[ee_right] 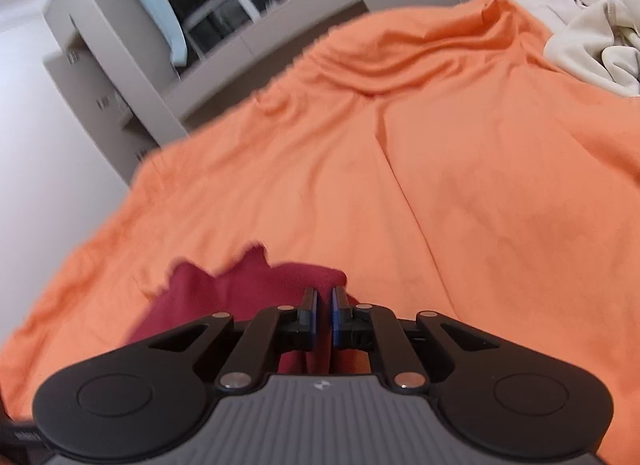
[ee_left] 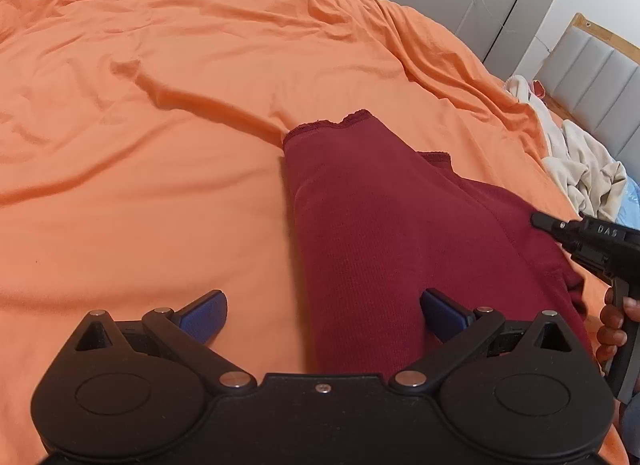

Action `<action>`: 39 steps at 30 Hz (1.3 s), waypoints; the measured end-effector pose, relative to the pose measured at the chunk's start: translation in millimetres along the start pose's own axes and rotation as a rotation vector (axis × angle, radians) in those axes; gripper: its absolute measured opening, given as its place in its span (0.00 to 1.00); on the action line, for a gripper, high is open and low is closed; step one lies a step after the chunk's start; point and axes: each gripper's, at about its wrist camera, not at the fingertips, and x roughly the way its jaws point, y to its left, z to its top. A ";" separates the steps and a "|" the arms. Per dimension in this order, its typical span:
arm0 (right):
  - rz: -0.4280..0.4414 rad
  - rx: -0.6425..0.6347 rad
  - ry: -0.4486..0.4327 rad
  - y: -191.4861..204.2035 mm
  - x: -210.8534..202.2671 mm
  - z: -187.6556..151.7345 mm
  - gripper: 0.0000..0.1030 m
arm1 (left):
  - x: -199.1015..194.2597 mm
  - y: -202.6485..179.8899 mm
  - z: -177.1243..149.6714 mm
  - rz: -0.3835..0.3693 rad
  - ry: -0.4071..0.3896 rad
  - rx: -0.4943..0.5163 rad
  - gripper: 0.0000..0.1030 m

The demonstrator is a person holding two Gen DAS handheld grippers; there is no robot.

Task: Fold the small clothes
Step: 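Close the right gripper on the edge of the dark red bundle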

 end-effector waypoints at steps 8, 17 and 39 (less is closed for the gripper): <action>-0.029 0.055 0.072 -8.2 -6.0 -8.7 0.42 | 0.7 -2.3 0.2 0.004 0.007 0.015 1.00; 0.112 0.206 0.106 -21.7 -16.3 -13.1 0.66 | 0.4 3.6 6.1 -0.059 0.002 -0.035 1.00; 0.068 0.226 0.133 -14.0 9.1 -28.3 0.40 | 19.2 16.2 30.6 -0.121 0.079 -0.055 0.99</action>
